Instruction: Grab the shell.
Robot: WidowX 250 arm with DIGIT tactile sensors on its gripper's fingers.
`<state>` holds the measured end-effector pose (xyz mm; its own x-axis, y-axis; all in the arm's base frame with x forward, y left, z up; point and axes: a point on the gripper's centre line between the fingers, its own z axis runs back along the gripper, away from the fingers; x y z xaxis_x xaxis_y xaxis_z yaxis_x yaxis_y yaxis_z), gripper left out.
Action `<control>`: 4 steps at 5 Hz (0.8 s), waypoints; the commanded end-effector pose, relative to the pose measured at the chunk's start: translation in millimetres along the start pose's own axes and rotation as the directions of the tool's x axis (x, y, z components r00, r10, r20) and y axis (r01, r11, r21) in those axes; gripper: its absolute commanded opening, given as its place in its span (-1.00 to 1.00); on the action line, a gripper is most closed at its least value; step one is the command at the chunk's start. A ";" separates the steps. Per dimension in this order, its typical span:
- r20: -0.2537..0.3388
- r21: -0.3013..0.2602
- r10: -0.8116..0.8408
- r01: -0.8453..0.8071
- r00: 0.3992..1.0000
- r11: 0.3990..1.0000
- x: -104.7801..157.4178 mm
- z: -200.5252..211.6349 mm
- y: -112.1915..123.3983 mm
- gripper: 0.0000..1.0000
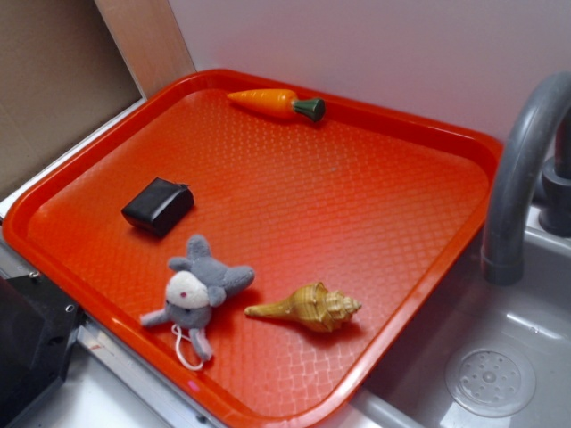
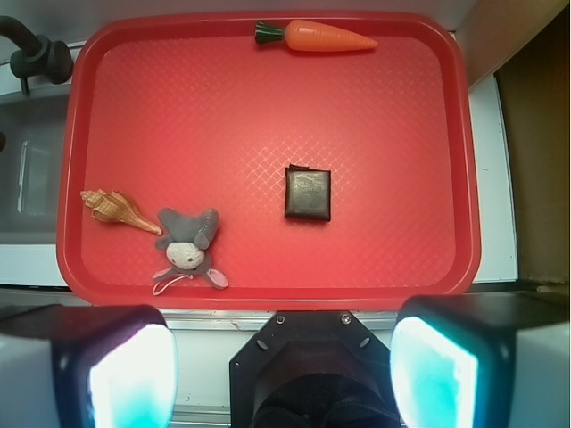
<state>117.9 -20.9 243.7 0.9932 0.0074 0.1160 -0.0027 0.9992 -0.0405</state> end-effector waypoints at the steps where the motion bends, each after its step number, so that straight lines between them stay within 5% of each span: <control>1: 0.000 0.000 0.000 0.000 1.000 1.000 0.0 0.0 0.0 1.00; 3: 0.155 -0.025 -0.408 0.416 0.900 0.909 35.3 -33.7 -42.6 1.00; 4: 0.245 0.002 -0.612 0.631 0.752 0.776 51.7 -57.0 -84.0 1.00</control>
<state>177.6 -103.3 185.5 0.7354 -0.5975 0.3197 0.6233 0.7815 0.0269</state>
